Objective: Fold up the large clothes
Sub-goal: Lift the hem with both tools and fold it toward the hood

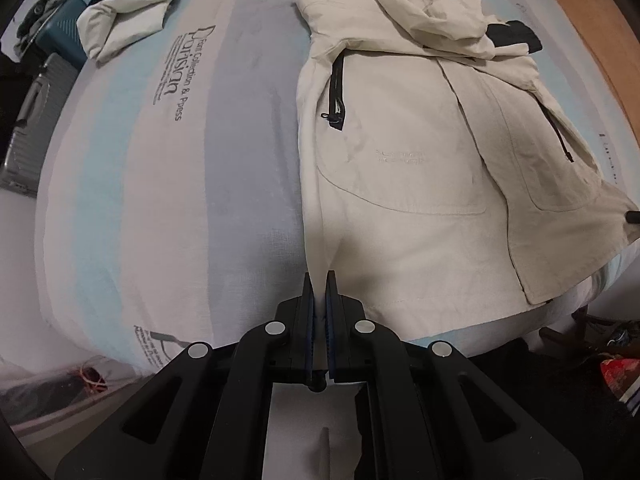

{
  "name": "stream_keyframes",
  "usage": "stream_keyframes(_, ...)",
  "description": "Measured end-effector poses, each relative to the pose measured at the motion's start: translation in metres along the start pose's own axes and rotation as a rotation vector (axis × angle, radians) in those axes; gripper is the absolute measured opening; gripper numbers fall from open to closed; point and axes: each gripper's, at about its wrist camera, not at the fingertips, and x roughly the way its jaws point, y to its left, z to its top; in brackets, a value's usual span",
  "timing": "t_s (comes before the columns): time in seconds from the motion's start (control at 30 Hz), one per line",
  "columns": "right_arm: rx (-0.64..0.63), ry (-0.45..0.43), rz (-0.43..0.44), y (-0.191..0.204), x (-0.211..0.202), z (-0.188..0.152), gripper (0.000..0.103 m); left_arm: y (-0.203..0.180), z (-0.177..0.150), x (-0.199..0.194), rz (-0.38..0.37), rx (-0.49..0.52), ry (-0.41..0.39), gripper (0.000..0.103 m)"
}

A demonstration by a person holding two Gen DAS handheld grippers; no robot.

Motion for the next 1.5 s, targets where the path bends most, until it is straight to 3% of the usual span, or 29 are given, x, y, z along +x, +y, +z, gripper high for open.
stream_keyframes(0.3, 0.006, 0.067, 0.055, -0.012, -0.016, 0.030, 0.004, -0.005, 0.035, -0.021, 0.039, -0.009, 0.028, 0.004)
stream_keyframes(0.43, 0.016, 0.076, 0.076, -0.014, -0.030, 0.052, 0.004, -0.004, 0.065, -0.026, 0.030, 0.012, 0.022, 0.004)
stream_keyframes(0.8, -0.014, 0.030, 0.061, 0.006, -0.061, 0.131, 0.004, 0.018, 0.133, -0.025, 0.000, 0.070, -0.023, 0.004)
stream_keyframes(1.07, 0.061, -0.007, 0.055, 0.001, -0.072, 0.177, 0.004, 0.031, 0.189, -0.023, -0.027, 0.137, -0.041, 0.004)
stream_keyframes(1.5, 0.028, -0.142, 0.001, 0.025, -0.101, 0.261, 0.004, 0.049, 0.263, -0.022, -0.039, 0.142, -0.104, 0.004)
